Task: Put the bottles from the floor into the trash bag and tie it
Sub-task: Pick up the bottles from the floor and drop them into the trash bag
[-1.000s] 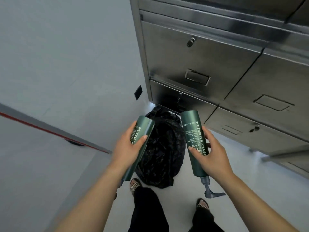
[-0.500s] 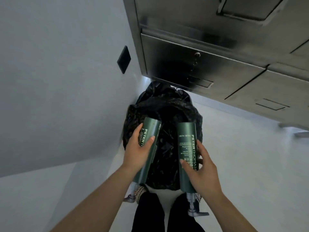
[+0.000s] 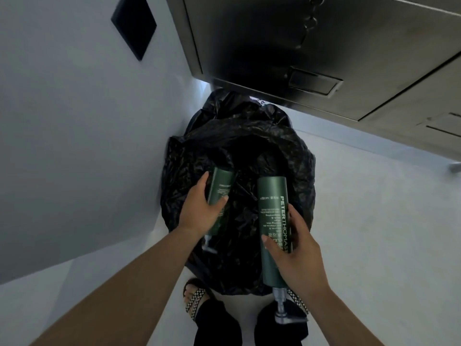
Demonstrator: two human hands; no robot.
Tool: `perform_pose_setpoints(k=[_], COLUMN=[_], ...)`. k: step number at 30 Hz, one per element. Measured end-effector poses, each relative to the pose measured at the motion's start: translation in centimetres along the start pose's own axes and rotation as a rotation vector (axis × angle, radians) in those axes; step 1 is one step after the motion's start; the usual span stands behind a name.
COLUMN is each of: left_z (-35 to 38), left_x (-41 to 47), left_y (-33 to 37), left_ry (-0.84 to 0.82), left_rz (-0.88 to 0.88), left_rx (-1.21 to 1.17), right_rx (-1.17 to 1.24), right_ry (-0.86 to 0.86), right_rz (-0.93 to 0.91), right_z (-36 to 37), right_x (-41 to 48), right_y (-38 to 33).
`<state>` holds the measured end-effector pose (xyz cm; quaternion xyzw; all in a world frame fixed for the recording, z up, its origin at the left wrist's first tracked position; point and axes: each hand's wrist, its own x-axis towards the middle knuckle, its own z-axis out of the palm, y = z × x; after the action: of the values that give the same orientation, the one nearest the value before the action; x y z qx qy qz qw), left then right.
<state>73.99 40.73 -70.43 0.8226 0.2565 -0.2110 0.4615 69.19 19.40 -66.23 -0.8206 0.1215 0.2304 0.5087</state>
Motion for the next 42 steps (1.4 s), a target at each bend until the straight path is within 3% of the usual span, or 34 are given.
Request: perform_pose_setpoints(k=[9,17,24,32,42], left_z=[-4.0,-8.9,-16.7,-26.3,-20.1], left_x=[-2.8,-6.2,-14.4,-28.8,-41.8], left_y=[-0.5,3.5,15.7,31.2,41.6], left_ry=[-0.034,-0.098,-0.071,0.052,-0.096], left_rz=[0.04,0.14,0.326,0.734,1.0], left_rx=[0.029,0.133,0.273,0.579,0.495], right_rx=[-0.142,-0.32,-0.456,-0.526,-0.437], right_ry=[0.058,0.016,0.008,0.171,0.431], right_rz=[0.001,-0.021,-0.166,-0.353,-0.224], right_z=[2.4,1.5,-6.0,-16.5,-27.8], right_x=[2.2,1.8,-6.9,-21.6,-36.6], right_y=[-2.6,-8.0,-20.3,-33.6,-34.0])
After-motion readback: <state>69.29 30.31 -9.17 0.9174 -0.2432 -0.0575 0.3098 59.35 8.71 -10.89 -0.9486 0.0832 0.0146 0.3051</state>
